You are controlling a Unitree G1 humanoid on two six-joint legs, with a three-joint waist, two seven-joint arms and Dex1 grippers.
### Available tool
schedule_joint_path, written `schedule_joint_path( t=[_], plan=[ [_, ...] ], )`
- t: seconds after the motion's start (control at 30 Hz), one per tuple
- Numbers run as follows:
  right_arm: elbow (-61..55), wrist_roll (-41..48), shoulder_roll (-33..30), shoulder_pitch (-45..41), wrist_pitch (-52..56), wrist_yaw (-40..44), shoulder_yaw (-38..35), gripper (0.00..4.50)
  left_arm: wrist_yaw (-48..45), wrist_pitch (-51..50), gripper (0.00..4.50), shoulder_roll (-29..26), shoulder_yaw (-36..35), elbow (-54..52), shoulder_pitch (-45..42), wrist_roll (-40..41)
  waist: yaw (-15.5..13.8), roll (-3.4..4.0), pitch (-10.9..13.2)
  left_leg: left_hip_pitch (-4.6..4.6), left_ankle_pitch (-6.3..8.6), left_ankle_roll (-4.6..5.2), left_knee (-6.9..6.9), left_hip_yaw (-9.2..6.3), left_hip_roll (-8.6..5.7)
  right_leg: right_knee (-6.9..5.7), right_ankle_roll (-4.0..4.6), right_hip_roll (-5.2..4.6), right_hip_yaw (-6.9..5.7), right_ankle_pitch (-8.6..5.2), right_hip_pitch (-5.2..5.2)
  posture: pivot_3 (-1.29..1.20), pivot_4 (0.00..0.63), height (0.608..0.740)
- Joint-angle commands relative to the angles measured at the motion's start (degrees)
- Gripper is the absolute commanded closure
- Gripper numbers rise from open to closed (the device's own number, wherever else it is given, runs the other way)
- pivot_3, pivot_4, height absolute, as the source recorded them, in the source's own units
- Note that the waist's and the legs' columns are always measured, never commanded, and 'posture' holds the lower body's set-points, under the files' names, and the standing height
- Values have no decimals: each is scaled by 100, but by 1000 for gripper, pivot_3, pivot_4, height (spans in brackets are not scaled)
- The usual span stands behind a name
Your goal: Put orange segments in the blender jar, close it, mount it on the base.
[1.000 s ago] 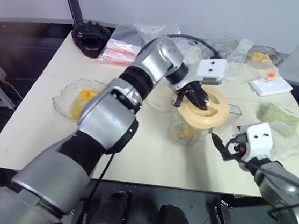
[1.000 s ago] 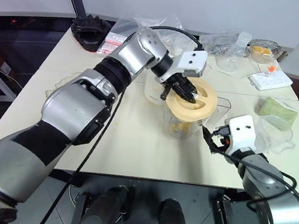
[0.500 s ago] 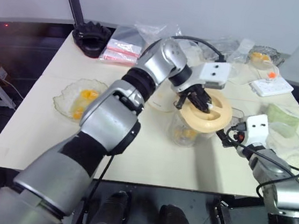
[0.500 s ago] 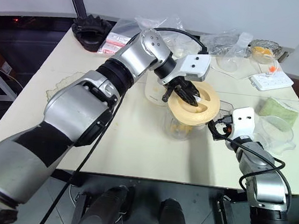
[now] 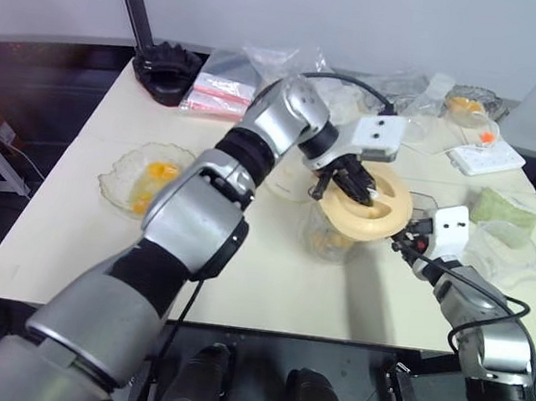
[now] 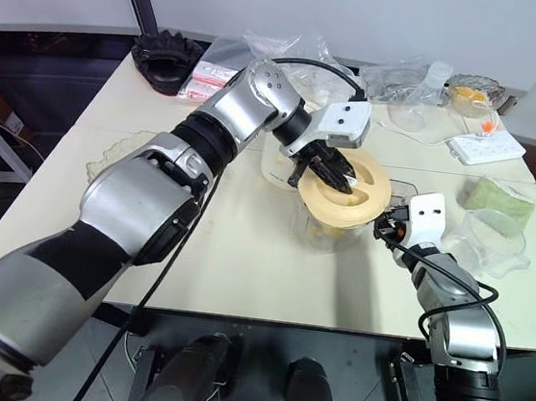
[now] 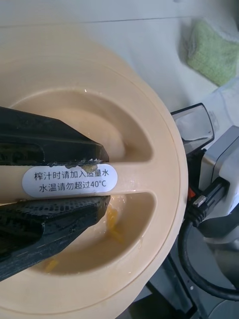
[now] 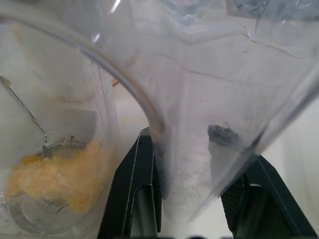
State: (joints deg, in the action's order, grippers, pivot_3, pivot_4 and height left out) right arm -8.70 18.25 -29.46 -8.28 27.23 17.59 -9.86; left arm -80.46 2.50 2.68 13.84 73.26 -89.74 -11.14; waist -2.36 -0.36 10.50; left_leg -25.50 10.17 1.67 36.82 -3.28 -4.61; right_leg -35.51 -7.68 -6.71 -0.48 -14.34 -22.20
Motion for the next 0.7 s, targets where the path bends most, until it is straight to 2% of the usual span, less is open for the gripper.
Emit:
schedule_joint_path(
  t=[0.03,0.33,0.7],
  plan=[
    [-254,-161,-15,33,-63,-39,-79,3568,488,-270,4234,196,-57,90,313,11,0,3,-2,0,1,2,0,0,-2,1,1,-3,0,1,0,0,150,740],
    [-168,-249,-15,-49,-131,-62,-19,3568,1644,-1350,4234,357,-69,-66,576,-118,-28,23,-21,12,4,8,-1,-12,-29,9,-22,-14,0,-1,24,0,150,740],
    [60,-359,-33,-238,-230,-6,111,3568,1908,-1723,4234,342,-6,-247,745,-164,-9,49,-60,19,11,16,-3,-21,-29,33,-44,-21,5,-20,57,0,150,740]
  ],
)
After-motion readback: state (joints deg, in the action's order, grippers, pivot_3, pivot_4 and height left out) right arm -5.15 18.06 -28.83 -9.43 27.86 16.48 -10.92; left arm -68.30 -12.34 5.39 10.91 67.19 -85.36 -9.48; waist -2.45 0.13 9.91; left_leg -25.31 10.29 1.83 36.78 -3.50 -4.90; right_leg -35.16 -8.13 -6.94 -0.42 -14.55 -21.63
